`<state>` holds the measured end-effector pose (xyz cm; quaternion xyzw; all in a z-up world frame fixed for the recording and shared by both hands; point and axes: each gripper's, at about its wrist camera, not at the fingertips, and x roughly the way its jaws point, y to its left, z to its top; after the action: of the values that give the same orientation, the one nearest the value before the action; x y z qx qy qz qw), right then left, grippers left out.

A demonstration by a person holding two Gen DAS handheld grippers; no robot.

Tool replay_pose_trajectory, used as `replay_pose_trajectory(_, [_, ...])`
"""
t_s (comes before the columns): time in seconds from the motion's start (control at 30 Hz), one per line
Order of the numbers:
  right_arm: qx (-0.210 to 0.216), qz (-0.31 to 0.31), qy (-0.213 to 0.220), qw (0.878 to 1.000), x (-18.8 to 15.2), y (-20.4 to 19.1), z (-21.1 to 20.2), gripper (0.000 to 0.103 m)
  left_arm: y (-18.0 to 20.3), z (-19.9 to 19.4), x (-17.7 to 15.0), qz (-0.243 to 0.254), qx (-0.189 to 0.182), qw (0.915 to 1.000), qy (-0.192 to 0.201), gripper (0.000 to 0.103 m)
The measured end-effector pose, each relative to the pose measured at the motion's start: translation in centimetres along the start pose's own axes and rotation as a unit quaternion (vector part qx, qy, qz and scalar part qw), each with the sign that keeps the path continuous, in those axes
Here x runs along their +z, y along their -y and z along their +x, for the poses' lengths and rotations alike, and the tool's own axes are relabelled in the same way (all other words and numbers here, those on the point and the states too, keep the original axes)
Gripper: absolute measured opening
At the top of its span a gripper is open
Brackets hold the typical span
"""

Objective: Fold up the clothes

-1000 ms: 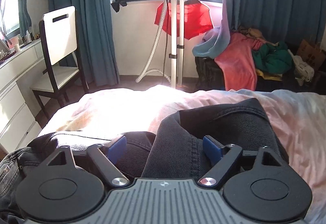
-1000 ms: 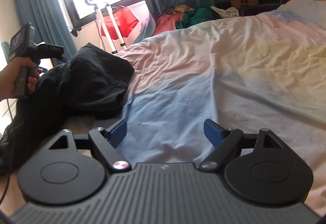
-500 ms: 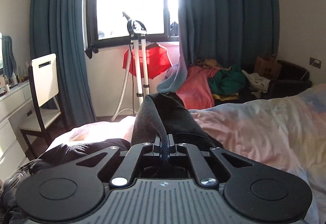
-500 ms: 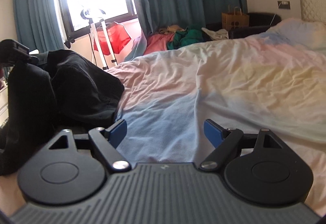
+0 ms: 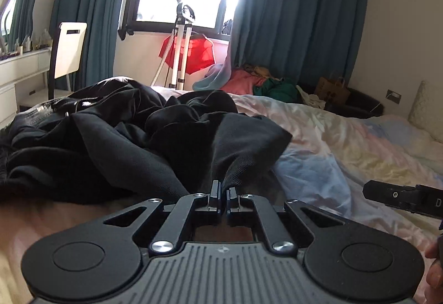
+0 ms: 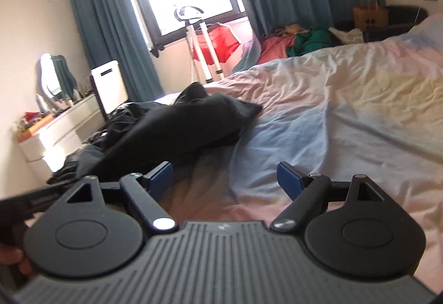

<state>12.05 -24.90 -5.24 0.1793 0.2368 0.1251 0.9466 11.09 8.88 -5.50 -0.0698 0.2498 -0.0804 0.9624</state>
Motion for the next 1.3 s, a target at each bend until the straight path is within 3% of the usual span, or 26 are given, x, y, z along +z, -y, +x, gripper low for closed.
replay_pose_trajectory(0.03, [0.021, 0.017, -0.010, 1.000, -0.2, 0.0, 0.1, 0.084, -0.5, 0.1, 0.2, -0.012, 0.000, 0.9999, -0.007, 0.003])
replay_pose_trajectory(0.17, [0.070, 0.099, -0.053, 0.991, -0.1, 1.0, 1.9, 0.066, -2.5, 0.0, 0.6, -0.055, -0.012, 0.9984, -0.007, 0.004])
replay_pose_trajectory(0.3, [0.062, 0.193, -0.074, 0.976, 1.5, 3.9, 6.3, 0.063, -3.8, 0.6, 0.6, -0.085, -0.014, 0.9963, -0.002, 0.004])
replay_pose_trajectory(0.5, [0.017, 0.294, -0.057, 0.954, 4.0, 8.8, 15.5, 0.063, -6.5, 2.5, 1.7, -0.133, -0.013, 0.9911, 0.007, 0.004])
replay_pose_trajectory(0.6, [0.003, 0.289, -0.061, 0.956, 4.8, 9.6, 21.0, 0.064, -8.1, 4.0, 2.1, -0.152, -0.010, 0.9881, 0.020, 0.004])
replay_pose_trajectory(0.83, [0.061, 0.238, -0.095, 0.965, 5.5, 8.1, 29.5, 0.062, -9.9, 7.6, 1.5, -0.153, -0.015, 0.9878, 0.024, 0.004])
replay_pose_trajectory(0.87, [0.059, 0.228, -0.100, 0.967, 5.6, 7.6, 30.0, 0.055, -10.0, 8.0, 1.4, -0.152, -0.018, 0.9880, 0.023, 0.004])
replay_pose_trajectory(0.9, [0.057, 0.221, -0.104, 0.968, 5.7, 7.3, 30.3, 0.048, -10.1, 8.2, 1.4, -0.151, -0.020, 0.9880, 0.024, 0.004])
replay_pose_trajectory(0.93, [0.060, 0.218, -0.104, 0.969, 5.8, 7.0, 30.3, 0.027, -10.1, 8.3, 1.3, -0.151, -0.022, 0.9880, 0.025, 0.004])
replay_pose_trajectory(0.97, [0.061, 0.215, -0.099, 0.970, 6.1, 6.6, 29.9, 0.020, -10.1, 8.4, 1.3, -0.150, -0.024, 0.9881, 0.026, 0.004])
replay_pose_trajectory(1.1, [0.039, 0.176, -0.066, 0.981, 7.4, 4.8, 26.0, 0.015, -9.6, 7.8, 1.4, -0.142, -0.031, 0.9887, 0.037, 0.004])
replay_pose_trajectory(1.3, [-0.038, 0.094, 0.012, 0.995, 10.1, 3.2, 14.7, 0.014, -7.7, 4.8, 1.7, -0.114, -0.061, 0.9899, 0.058, 0.004])
